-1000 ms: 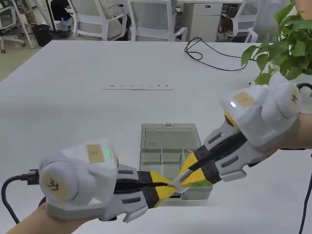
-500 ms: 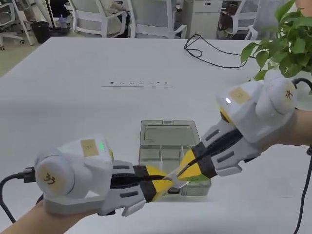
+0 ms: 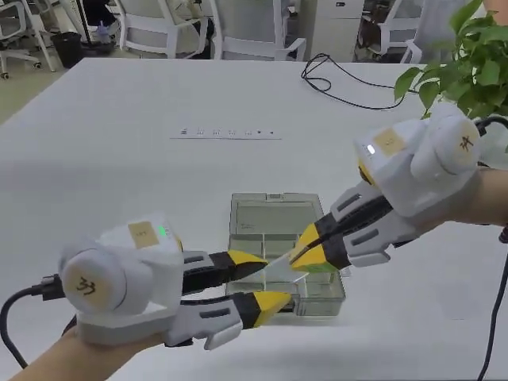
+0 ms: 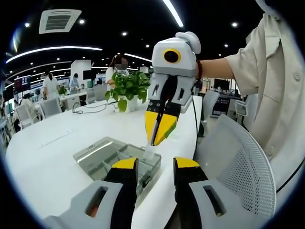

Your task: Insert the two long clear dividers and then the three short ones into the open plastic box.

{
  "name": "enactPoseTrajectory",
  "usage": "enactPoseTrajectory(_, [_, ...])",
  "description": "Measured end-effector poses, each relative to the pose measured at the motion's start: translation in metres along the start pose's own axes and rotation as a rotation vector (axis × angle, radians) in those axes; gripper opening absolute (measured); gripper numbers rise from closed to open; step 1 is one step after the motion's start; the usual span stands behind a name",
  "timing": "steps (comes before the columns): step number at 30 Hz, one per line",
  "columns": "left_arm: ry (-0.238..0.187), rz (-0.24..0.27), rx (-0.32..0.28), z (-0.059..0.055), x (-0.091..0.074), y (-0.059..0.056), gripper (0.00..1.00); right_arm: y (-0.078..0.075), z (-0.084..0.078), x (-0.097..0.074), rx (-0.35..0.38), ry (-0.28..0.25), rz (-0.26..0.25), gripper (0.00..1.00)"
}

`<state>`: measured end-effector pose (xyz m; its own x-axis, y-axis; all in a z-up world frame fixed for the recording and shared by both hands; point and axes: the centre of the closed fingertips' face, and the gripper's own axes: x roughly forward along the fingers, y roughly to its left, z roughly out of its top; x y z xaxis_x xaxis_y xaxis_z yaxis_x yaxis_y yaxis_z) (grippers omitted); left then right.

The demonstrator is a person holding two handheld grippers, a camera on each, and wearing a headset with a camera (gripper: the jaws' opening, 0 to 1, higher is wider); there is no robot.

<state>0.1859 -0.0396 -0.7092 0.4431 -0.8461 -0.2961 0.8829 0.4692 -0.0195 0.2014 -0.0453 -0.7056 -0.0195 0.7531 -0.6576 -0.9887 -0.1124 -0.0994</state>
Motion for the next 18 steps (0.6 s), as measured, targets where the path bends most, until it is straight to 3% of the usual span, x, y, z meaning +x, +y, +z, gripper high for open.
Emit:
enactPoseTrajectory(8, [-0.007,0.064,-0.032,-0.002,-0.004,0.011,0.38,-0.019,-0.009,0.0,0.026,0.014,-0.053,0.02])
enactPoseTrajectory(18, [-0.012,0.099,-0.057,-0.003,-0.004,0.017,0.51,-0.037,-0.021,0.002,0.064,0.039,-0.112,0.02])
